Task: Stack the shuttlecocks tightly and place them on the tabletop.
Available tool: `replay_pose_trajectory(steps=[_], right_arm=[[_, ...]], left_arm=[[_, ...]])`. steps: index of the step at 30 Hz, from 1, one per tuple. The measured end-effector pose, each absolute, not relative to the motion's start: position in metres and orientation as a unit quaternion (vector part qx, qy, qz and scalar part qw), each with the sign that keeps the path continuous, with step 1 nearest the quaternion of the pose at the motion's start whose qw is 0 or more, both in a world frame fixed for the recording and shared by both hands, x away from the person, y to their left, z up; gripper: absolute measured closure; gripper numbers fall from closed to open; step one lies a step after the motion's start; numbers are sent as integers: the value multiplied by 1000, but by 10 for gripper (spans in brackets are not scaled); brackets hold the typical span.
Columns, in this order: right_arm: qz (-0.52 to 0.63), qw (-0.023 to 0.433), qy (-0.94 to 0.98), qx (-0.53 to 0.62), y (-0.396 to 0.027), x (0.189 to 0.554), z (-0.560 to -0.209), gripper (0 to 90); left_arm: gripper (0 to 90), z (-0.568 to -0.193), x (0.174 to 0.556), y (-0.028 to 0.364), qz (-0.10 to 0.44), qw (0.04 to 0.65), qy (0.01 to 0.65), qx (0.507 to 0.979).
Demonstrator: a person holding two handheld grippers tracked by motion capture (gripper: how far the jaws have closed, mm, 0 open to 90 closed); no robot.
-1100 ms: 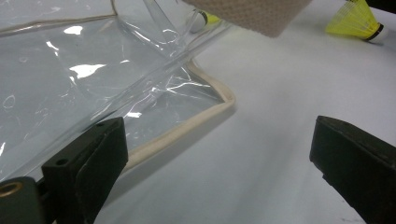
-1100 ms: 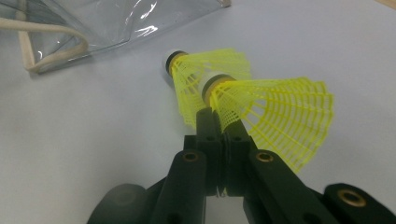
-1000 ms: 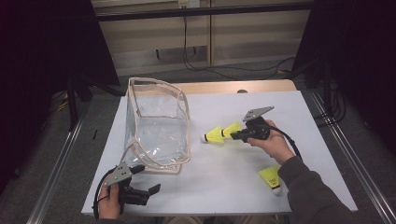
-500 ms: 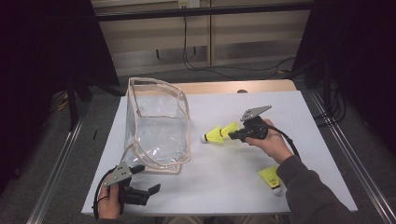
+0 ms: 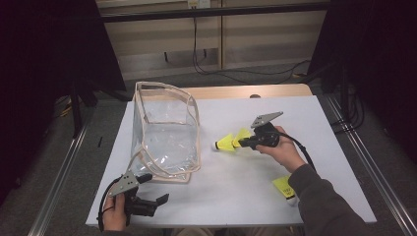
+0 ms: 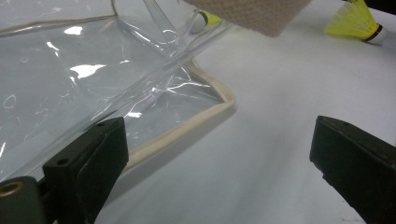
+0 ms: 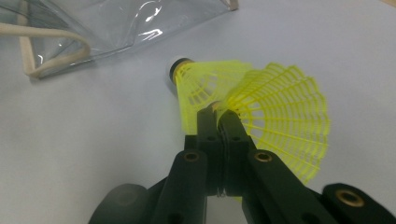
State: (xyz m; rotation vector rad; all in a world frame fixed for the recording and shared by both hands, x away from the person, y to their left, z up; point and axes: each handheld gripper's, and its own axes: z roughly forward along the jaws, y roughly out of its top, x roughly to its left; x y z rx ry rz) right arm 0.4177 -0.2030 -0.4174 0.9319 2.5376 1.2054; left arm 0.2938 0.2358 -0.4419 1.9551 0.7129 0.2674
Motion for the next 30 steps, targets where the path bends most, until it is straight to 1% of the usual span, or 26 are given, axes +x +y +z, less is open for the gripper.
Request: replay_pose_trajectory(steps=[5, 8, 11, 30], right_arm=[[389, 83, 861, 317, -206, 418, -419, 882], [371, 85, 868, 319, -207, 418, -420, 884], [370, 77, 869, 319, -206, 418, -421, 893], [347, 67, 876, 328, -206, 416, -424, 894]], left_arm=[[41, -442, 294, 236, 110, 499, 296, 807], [41, -442, 294, 236, 112, 498, 294, 808], [41, -443, 294, 235, 113, 498, 295, 807], [41, -442, 294, 235, 110, 499, 297, 806]])
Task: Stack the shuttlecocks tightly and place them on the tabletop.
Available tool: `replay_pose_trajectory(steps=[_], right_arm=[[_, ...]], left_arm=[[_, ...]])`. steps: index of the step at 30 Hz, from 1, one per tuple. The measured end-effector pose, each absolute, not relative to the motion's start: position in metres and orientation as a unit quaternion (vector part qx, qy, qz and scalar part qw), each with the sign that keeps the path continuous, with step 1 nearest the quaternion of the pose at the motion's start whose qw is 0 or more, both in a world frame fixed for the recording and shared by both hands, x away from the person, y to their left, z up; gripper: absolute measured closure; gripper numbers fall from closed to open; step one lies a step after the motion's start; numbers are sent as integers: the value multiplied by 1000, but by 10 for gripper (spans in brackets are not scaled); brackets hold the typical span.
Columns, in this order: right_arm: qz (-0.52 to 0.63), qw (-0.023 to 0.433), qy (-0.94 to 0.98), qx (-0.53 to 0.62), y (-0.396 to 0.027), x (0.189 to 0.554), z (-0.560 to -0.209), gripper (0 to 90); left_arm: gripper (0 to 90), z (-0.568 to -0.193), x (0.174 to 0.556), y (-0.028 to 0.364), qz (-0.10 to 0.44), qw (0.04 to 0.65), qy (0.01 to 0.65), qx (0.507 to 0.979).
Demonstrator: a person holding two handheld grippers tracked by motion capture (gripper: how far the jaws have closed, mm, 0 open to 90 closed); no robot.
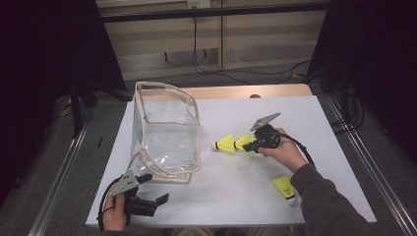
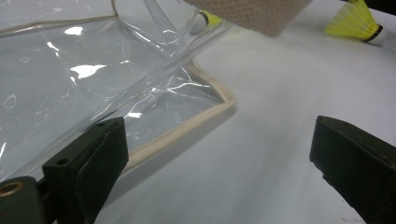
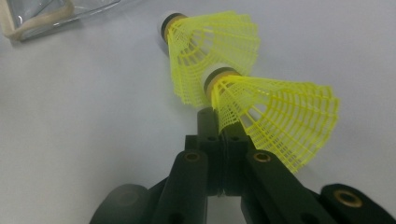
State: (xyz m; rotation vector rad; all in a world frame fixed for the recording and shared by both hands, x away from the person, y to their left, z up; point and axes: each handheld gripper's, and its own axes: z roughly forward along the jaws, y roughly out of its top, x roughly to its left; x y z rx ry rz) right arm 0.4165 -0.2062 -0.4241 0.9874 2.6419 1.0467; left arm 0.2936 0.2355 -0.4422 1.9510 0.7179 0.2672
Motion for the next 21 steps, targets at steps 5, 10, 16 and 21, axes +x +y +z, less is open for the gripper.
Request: replay_pose_trajectory(steps=[5, 10, 16, 21], right_arm=[[352, 67, 876, 322, -206, 416, -424, 896], [371, 62, 868, 324, -207, 416, -422, 897], [387, 63, 862, 321, -204, 416, -421, 897], [392, 63, 862, 316, -200, 416, -423, 896]], left_arm=[[40, -442, 293, 235, 110, 499, 297, 807], [40, -442, 294, 236, 112, 502, 296, 805], [41, -442, 294, 236, 112, 500, 296, 806], [40, -442, 293, 236, 112, 500, 296, 806]])
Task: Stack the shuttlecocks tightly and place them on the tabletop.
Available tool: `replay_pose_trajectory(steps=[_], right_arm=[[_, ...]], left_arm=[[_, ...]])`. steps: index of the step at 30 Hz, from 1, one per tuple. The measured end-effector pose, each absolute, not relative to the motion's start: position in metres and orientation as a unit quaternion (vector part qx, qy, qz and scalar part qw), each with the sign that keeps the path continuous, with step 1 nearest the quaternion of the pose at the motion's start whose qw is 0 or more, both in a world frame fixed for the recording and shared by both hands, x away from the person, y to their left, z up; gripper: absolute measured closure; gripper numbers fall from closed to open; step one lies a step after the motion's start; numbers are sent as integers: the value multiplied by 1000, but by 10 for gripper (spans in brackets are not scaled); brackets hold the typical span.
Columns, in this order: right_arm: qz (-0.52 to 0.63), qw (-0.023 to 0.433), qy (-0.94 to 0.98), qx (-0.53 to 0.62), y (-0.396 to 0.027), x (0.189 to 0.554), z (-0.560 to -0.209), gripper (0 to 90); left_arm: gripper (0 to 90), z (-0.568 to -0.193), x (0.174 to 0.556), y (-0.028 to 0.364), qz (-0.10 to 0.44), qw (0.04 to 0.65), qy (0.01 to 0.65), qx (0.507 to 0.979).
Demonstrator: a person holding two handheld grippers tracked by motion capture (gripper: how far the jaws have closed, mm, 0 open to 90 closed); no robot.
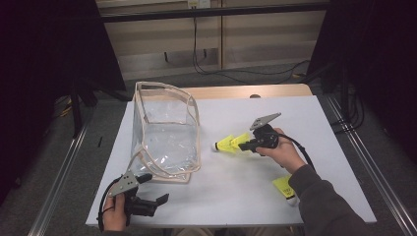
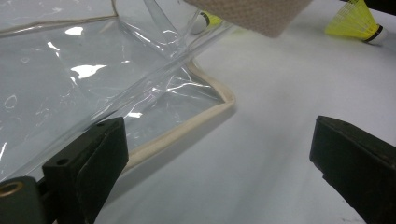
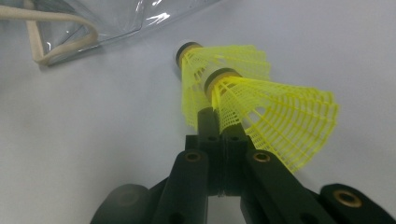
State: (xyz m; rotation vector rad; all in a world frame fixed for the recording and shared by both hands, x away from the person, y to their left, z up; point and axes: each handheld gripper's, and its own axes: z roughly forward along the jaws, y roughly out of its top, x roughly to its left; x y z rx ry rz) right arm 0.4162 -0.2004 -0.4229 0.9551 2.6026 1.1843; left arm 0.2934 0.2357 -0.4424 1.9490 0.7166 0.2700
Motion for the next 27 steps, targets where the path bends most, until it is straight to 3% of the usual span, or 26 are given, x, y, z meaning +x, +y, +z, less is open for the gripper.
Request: replay_pose_trajectory(steps=[27], right_arm=[[403, 55, 861, 304, -190, 422, -428, 895]], left_arm=[[40, -443, 294, 236, 110, 501, 296, 805]])
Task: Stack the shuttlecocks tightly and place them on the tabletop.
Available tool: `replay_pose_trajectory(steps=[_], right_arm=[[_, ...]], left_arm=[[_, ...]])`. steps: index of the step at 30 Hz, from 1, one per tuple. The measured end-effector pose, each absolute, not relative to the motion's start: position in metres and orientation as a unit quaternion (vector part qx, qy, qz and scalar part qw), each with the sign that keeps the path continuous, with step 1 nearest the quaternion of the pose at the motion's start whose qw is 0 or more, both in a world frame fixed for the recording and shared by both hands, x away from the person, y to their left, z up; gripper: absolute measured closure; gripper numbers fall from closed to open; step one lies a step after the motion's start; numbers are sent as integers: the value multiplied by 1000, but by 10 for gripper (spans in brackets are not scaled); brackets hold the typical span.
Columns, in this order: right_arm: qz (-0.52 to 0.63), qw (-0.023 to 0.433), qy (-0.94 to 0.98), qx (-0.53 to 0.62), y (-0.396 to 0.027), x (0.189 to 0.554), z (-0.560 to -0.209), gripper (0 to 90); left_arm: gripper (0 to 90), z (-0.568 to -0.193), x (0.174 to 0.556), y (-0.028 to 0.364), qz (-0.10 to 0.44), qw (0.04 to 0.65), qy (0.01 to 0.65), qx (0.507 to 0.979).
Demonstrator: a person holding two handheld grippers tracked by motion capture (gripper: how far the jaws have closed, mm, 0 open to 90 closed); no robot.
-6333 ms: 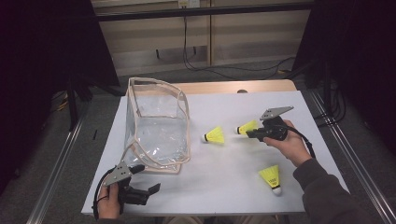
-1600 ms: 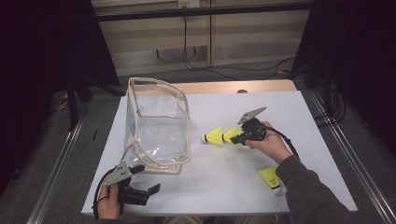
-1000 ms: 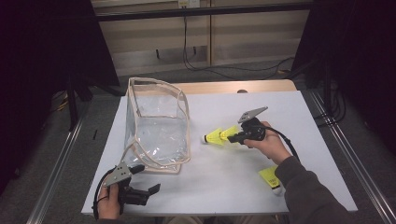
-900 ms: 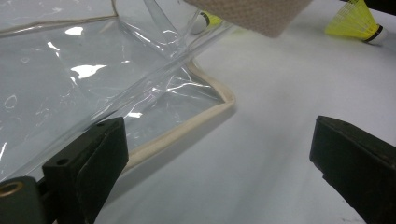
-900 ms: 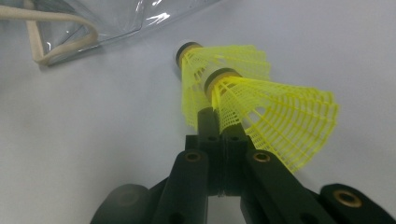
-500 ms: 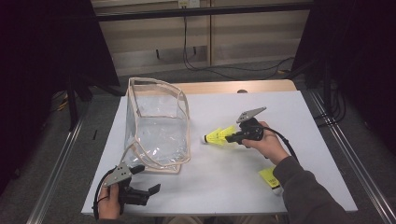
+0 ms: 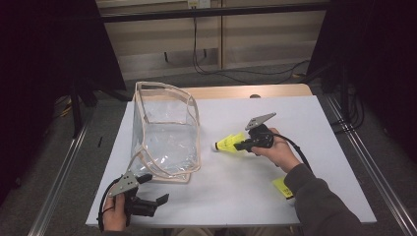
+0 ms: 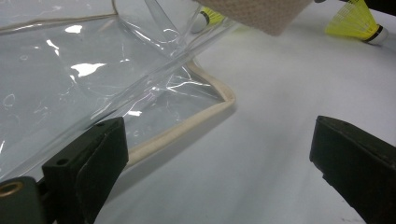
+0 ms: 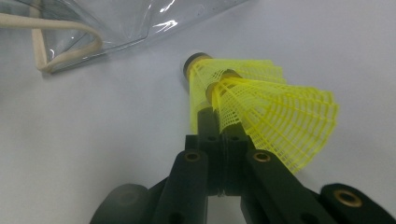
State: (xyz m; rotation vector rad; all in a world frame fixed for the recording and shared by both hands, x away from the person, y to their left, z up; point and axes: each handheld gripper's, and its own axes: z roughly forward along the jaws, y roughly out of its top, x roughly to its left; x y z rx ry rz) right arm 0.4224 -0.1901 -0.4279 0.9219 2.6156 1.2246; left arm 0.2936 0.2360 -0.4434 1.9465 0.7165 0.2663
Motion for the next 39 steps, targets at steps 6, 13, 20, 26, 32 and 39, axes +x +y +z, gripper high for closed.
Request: replay_pose_trajectory(steps=[6, 13, 20, 26, 32, 39], right_arm=[[405, 51, 862, 301, -189, 423, -430, 894], [404, 51, 863, 299, -187, 422, -430, 892], [403, 44, 862, 304, -187, 422, -431, 876], [400, 47, 863, 306, -188, 422, -431, 837], [399, 53, 862, 309, -190, 421, -429, 769], [398, 58, 861, 313, -193, 420, -426, 714]], left_arm=[[40, -443, 294, 236, 110, 501, 296, 806], [40, -443, 294, 236, 110, 501, 297, 805], [40, -443, 294, 236, 110, 500, 296, 806], [40, -443, 294, 237, 111, 500, 296, 807], [41, -443, 294, 237, 111, 499, 296, 807], [41, -443, 294, 237, 113, 499, 297, 807]])
